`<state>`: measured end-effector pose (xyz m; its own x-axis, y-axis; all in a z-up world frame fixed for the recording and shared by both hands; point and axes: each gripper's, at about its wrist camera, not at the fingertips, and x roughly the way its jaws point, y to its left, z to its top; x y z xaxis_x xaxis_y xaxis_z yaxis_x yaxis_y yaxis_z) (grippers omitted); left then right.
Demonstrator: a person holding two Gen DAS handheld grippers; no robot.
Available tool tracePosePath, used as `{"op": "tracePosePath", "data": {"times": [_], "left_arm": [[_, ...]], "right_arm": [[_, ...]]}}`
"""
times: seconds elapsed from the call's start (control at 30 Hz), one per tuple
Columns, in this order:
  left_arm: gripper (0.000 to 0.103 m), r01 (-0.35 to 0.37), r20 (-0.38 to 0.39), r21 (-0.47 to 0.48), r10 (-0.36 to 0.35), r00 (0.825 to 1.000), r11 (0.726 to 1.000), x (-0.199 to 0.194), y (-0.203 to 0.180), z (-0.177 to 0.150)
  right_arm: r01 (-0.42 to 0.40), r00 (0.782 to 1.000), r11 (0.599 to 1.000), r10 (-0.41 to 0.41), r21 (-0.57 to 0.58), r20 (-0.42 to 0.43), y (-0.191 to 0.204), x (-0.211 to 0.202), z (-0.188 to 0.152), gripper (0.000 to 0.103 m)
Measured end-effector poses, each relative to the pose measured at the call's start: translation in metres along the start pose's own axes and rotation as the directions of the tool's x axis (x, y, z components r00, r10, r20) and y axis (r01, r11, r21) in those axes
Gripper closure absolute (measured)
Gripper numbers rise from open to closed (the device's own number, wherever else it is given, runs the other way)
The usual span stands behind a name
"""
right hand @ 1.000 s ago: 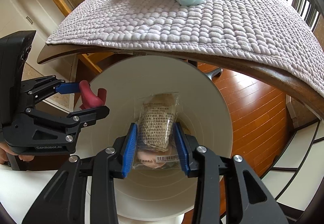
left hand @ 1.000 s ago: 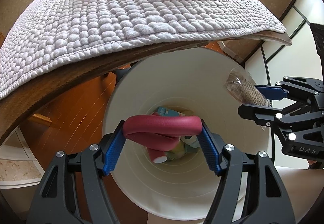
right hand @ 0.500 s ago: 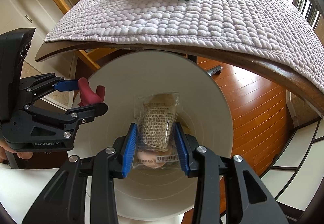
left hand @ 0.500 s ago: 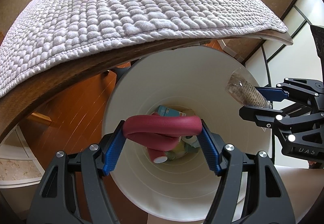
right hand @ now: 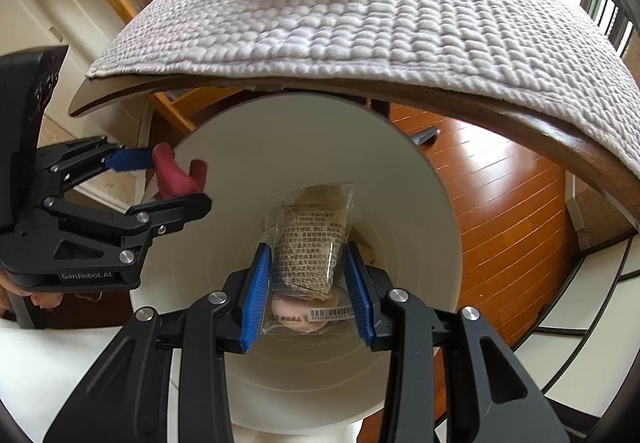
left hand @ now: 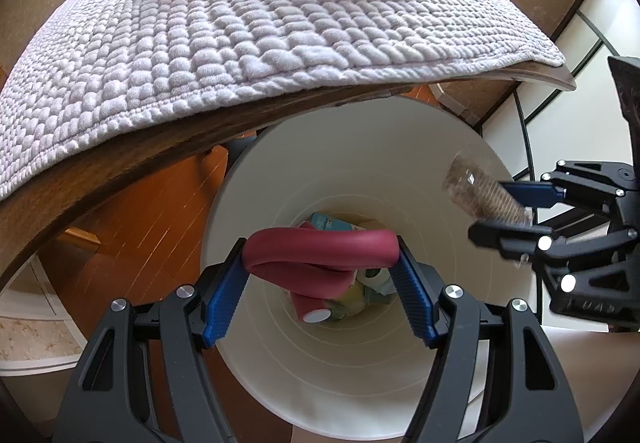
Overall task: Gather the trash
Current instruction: 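Open the left tool to drop the pink curler while the right tool holds the bag over the bin, then move both open tools back over the items on the blanket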
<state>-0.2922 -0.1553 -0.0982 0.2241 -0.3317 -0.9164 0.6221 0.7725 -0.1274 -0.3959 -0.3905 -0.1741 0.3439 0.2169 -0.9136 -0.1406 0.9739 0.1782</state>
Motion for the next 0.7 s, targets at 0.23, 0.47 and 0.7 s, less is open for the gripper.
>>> {"op": "tracePosePath", "data": {"times": [0.23,0.47,0.7], "left_arm": [[0.011,0.006,0.026,-0.034,-0.005,1.0,0.999,-0.008,0.011,0.004],[0.011,0.038,0.035,-0.06,-0.036,0.999,0.997,-0.027,0.02,0.001],[0.001,0.132,0.219,-0.021,-0.124,0.968,0.991,-0.095,0.02,0.011]], "right_arm": [[0.033,0.999,0.999,-0.033,0.001,0.036,-0.003,-0.008,-0.002,0.028],[0.079,0.993,0.996,-0.076,-0.036,0.09,-0.005,-0.027,0.0,0.016],[0.292,0.933,0.944,-0.246,-0.155,0.263,0.021,-0.065,0.008,0.004]]}}
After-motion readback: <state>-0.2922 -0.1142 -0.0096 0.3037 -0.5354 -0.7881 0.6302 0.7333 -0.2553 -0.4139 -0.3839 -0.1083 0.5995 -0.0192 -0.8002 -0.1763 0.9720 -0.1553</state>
